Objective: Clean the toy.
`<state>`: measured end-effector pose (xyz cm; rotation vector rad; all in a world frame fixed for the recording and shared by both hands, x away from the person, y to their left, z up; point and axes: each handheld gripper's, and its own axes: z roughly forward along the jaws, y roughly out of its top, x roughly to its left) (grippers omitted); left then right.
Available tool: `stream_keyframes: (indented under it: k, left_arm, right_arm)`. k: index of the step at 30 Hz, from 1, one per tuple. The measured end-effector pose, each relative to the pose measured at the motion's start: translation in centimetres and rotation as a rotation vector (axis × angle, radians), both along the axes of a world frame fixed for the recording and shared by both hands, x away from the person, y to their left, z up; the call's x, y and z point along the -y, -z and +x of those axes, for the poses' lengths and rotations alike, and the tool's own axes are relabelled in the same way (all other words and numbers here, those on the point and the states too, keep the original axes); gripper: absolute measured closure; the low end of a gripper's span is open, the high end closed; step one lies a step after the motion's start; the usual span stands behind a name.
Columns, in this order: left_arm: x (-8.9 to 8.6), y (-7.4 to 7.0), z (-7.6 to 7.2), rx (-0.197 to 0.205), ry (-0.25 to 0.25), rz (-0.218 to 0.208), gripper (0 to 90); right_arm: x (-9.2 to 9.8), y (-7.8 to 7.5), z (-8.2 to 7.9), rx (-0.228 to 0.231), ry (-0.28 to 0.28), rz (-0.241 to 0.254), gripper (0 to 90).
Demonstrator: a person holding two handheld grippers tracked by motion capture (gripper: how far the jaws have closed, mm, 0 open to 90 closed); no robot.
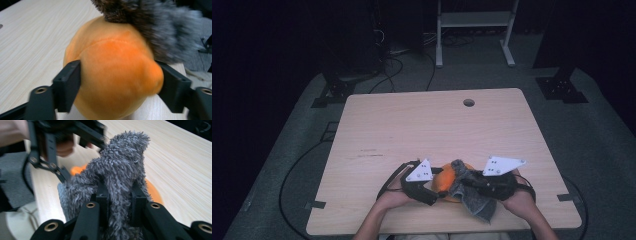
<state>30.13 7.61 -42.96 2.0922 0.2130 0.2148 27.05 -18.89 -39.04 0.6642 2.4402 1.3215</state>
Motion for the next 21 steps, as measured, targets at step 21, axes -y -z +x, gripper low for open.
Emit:
stream_keyframes:
  k: [21]
  left_arm:
    - [1.0,-0.4,-1.2,0.132,0.066,0.063,31.9]
  right_arm:
    - [-3.4,-2.6,-1.6,0.05,-0.063,-0.083,73.2]
